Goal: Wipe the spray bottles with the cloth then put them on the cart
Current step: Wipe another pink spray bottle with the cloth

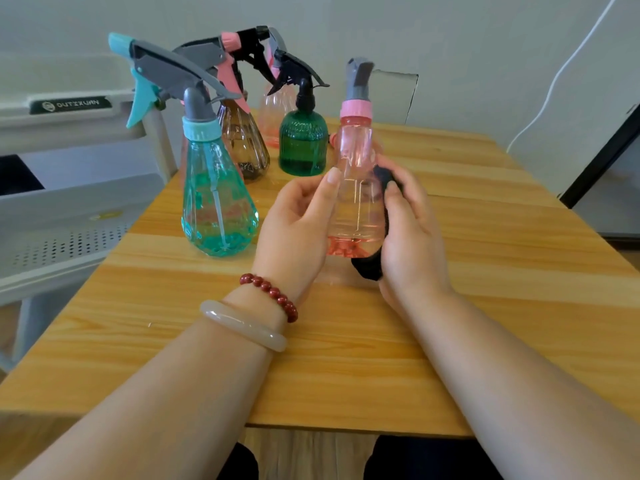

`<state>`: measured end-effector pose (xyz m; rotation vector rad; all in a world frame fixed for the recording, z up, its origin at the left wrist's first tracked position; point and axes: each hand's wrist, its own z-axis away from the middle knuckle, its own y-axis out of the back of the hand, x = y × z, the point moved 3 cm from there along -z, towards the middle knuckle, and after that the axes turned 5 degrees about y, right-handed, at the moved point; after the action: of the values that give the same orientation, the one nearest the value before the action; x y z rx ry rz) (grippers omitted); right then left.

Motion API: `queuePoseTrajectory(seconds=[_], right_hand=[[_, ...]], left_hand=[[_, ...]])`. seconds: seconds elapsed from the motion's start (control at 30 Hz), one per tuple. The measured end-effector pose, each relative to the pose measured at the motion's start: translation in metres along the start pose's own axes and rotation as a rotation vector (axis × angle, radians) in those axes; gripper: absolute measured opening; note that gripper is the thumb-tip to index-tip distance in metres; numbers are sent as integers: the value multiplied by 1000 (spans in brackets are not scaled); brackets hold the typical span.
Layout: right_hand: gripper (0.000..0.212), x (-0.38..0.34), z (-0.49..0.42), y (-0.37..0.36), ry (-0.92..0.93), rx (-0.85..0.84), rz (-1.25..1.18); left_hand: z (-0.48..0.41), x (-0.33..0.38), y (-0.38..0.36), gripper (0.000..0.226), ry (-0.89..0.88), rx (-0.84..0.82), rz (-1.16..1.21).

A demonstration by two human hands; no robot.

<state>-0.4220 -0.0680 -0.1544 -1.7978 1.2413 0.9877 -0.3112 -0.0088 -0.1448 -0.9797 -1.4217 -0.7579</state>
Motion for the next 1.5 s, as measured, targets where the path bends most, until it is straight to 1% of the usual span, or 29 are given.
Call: queuePoseTrajectory(seconds=[0.07, 0.1, 0.13, 0.2, 0.23, 0.27, 0.3, 0.33, 0.4, 0.43, 0.47, 0.5, 0.53, 0.6, 0.63, 0.67, 0.7, 0.73, 0.83, 0.87, 0.9, 0.97, 1.03, 1.1, 1.17, 1.23, 1.33, 1.43, 1.5], right_hand=[[33, -2, 1, 1, -10, 29, -45], [33, -5, 3, 1, 36, 3, -7], [34, -10, 5, 0, 125, -47, 82], [35, -24, 10, -4, 434, -162, 329], [36, -28, 13, -5, 561, -207, 411], [37, -29, 14, -7, 614, -226, 444], [37, -29, 14, -7, 602, -218, 427], [37, -26, 11, -6, 527, -199, 354], [38, -18, 5, -4, 201, -144, 50], [40, -13, 2, -2, 73, -119, -69], [41, -12, 1, -1, 9, -118, -119], [42, -13, 3, 0, 21, -134, -88], [41, -16, 5, 0, 87, -161, -11], [40, -23, 12, -3, 311, -237, 208], [39, -26, 13, -5, 408, -282, 276], [39, -26, 13, -7, 454, -305, 306], [39, -26, 12, -9, 452, -293, 308], [39, -24, 9, -8, 390, -259, 262], [39, -15, 2, -1, 34, -133, -59], [39, -13, 1, 0, -29, -122, -91], [38, -13, 2, 0, -46, -133, -89], [37, -14, 4, -2, -5, -189, -87], [37, -16, 8, -6, 59, -263, -28], [47, -17, 11, -9, 133, -346, 118], [60, -17, 13, -9, 162, -408, 207], [67, -16, 14, -8, 178, -431, 251], [63, -15, 15, -8, 246, -363, 381], [55, -16, 13, -8, 327, -223, 477], [56, -16, 11, -6, 319, -173, 498]], left_hand=[[3, 3, -5, 40, -36, -72, -1], [3, 3, -7, 42, -48, -97, -13], [3, 3, -8, 41, -39, -114, 6], [3, 2, -7, 34, 32, -159, 142], [2, 1, -6, 31, 68, -177, 201], [2, 0, -5, 30, 90, -195, 239], [1, 0, -4, 30, 95, -213, 253], [2, 0, -4, 34, 96, -227, 265], [2, 1, -5, 44, 84, -242, 287], [2, 0, -6, 45, 70, -245, 286], [2, 0, -7, 44, 62, -247, 287], [2, 1, -8, 43, 62, -243, 293], [2, 1, -8, 42, 70, -230, 304], [3, 1, -6, 37, 81, -209, 293], [2, 1, -4, 34, 81, -205, 271], [2, 0, -2, 32, 82, -210, 260], [1, -1, -1, 33, 89, -215, 261], [1, -2, -1, 35, 98, -224, 265], [1, -2, -5, 43, 83, -273, 281], [0, -3, -6, 44, 72, -278, 282], [0, -3, -7, 45, 67, -275, 290], [0, -2, -4, 45, 66, -236, 325], [-1, 0, -1, 36, 70, -194, 372], [-1, 1, 3, 31, 96, -169, 424], [-1, 2, 5, 36, 127, -172, 441], [-1, 4, 6, 42, 153, -185, 425], [-3, 4, 7, 43, 184, -160, 361], [-5, 1, 7, 50, 117, -136, 124], [-3, 0, 3, 40, 80, -180, 79]])
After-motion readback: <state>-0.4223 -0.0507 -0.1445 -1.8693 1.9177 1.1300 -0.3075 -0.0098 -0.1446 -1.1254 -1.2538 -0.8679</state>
